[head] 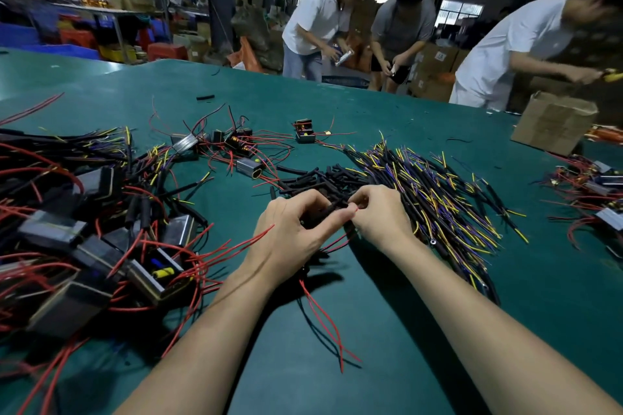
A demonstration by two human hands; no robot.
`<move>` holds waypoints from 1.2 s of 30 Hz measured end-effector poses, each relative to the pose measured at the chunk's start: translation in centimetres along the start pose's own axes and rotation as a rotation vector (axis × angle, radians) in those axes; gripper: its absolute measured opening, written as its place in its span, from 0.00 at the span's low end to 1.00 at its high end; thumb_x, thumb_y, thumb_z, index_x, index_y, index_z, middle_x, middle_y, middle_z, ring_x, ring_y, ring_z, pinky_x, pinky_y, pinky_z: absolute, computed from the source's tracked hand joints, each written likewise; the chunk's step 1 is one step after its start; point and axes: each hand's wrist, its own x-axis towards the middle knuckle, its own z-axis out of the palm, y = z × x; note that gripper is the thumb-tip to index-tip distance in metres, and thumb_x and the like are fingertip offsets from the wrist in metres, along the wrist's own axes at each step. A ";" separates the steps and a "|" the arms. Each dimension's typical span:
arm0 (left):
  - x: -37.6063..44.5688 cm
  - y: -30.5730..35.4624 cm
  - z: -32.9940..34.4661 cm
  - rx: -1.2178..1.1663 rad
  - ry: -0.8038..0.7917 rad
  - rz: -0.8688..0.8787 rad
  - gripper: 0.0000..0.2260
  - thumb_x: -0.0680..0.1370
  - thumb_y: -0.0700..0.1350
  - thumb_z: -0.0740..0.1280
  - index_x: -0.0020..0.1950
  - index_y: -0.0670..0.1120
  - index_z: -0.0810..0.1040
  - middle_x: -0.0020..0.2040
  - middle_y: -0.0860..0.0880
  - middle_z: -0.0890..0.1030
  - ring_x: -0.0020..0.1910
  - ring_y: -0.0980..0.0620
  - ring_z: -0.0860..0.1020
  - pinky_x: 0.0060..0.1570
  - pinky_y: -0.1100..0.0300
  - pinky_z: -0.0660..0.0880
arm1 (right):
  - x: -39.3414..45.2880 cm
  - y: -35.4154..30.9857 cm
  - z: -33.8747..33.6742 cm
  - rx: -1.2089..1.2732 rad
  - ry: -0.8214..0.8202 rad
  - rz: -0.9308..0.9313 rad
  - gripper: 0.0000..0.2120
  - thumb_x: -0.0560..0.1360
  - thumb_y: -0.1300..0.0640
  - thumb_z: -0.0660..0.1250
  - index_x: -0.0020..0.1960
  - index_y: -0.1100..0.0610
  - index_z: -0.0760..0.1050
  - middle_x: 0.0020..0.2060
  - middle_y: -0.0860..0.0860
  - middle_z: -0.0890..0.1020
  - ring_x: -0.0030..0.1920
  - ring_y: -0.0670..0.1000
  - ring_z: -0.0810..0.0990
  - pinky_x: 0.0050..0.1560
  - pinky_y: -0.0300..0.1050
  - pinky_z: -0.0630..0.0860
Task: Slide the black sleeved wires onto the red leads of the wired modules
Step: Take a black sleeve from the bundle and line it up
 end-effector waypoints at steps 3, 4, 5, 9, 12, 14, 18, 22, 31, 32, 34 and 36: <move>0.0 -0.2 0.1 0.010 -0.006 0.048 0.16 0.70 0.58 0.72 0.34 0.47 0.76 0.25 0.56 0.72 0.26 0.55 0.68 0.31 0.61 0.66 | -0.4 0.6 -0.8 0.220 0.124 0.061 0.03 0.72 0.60 0.67 0.42 0.56 0.80 0.37 0.51 0.82 0.41 0.51 0.79 0.43 0.39 0.71; 0.0 -0.3 0.1 0.013 -0.006 0.055 0.15 0.70 0.57 0.73 0.34 0.46 0.77 0.24 0.57 0.71 0.26 0.57 0.67 0.31 0.62 0.66 | -0.6 0.9 -1.1 0.304 0.149 0.079 0.03 0.71 0.61 0.67 0.42 0.57 0.79 0.36 0.51 0.82 0.39 0.51 0.78 0.41 0.38 0.69; 0.1 -0.4 0.2 0.012 -0.011 0.056 0.14 0.71 0.55 0.73 0.35 0.46 0.78 0.25 0.57 0.73 0.26 0.57 0.68 0.31 0.62 0.67 | -0.9 1.2 -1.4 0.392 0.158 0.100 0.02 0.71 0.62 0.67 0.41 0.57 0.79 0.36 0.52 0.82 0.38 0.50 0.78 0.40 0.39 0.70; 0.1 -0.5 0.3 -0.004 -0.029 0.017 0.11 0.72 0.54 0.69 0.40 0.48 0.83 0.31 0.48 0.80 0.31 0.45 0.75 0.34 0.51 0.74 | -3.0 2.3 -2.4 0.723 0.139 0.154 0.08 0.71 0.68 0.68 0.41 0.56 0.76 0.34 0.54 0.80 0.31 0.47 0.75 0.30 0.35 0.69; 0.1 -0.4 0.2 -0.026 0.002 -0.012 0.04 0.73 0.49 0.71 0.42 0.50 0.84 0.33 0.47 0.82 0.33 0.45 0.77 0.35 0.51 0.76 | -4.8 2.9 -2.6 0.853 0.108 0.188 0.08 0.72 0.69 0.67 0.42 0.58 0.76 0.31 0.51 0.77 0.26 0.42 0.74 0.27 0.32 0.68; 0.2 -0.4 0.2 -0.049 -0.001 -0.041 0.02 0.74 0.44 0.72 0.42 0.50 0.84 0.32 0.50 0.81 0.30 0.49 0.76 0.34 0.57 0.75 | -5.5 3.0 -2.6 0.886 0.087 0.184 0.07 0.73 0.69 0.67 0.42 0.58 0.76 0.31 0.51 0.77 0.26 0.41 0.73 0.28 0.33 0.67; 0.3 -0.3 0.2 -0.062 -0.037 -0.063 0.04 0.74 0.41 0.71 0.41 0.48 0.84 0.25 0.58 0.74 0.26 0.62 0.65 0.28 0.67 0.63 | -5.8 2.3 -2.5 0.907 0.097 0.112 0.07 0.74 0.67 0.67 0.42 0.57 0.76 0.31 0.49 0.76 0.29 0.43 0.73 0.33 0.34 0.69; 0.4 -0.3 0.2 -0.089 -0.038 -0.071 0.06 0.74 0.40 0.71 0.39 0.50 0.82 0.25 0.55 0.71 0.26 0.61 0.65 0.30 0.66 0.64 | -5.9 2.0 -2.4 0.978 0.117 0.087 0.07 0.74 0.68 0.65 0.41 0.59 0.75 0.35 0.48 0.81 0.33 0.44 0.77 0.35 0.37 0.70; 0.3 -0.4 0.5 -0.095 -0.032 -0.049 0.07 0.74 0.43 0.70 0.37 0.52 0.81 0.24 0.57 0.70 0.26 0.60 0.65 0.30 0.65 0.63 | -6.1 2.0 -3.0 0.991 0.109 0.018 0.09 0.73 0.70 0.61 0.42 0.58 0.67 0.38 0.51 0.86 0.31 0.49 0.75 0.29 0.37 0.66; 0.2 -0.4 0.5 -0.090 -0.032 -0.046 0.07 0.74 0.42 0.70 0.37 0.52 0.81 0.24 0.57 0.69 0.26 0.61 0.64 0.29 0.65 0.63 | -6.1 1.9 -2.9 1.001 0.103 0.022 0.08 0.75 0.69 0.61 0.43 0.57 0.68 0.36 0.51 0.85 0.30 0.47 0.75 0.28 0.35 0.67; 0.2 -0.4 0.5 -0.087 -0.037 -0.046 0.07 0.74 0.42 0.71 0.37 0.51 0.81 0.24 0.57 0.69 0.25 0.61 0.64 0.29 0.67 0.62 | -6.1 1.7 -2.7 1.007 0.103 0.028 0.06 0.77 0.68 0.61 0.47 0.58 0.70 0.32 0.50 0.82 0.29 0.43 0.75 0.30 0.32 0.69; 0.2 -0.3 0.6 -0.081 -0.043 -0.044 0.06 0.74 0.41 0.71 0.38 0.50 0.82 0.24 0.57 0.70 0.25 0.61 0.65 0.29 0.67 0.63 | -6.1 1.6 -2.4 1.006 0.082 0.012 0.07 0.79 0.68 0.58 0.50 0.58 0.72 0.30 0.50 0.77 0.30 0.43 0.75 0.31 0.33 0.71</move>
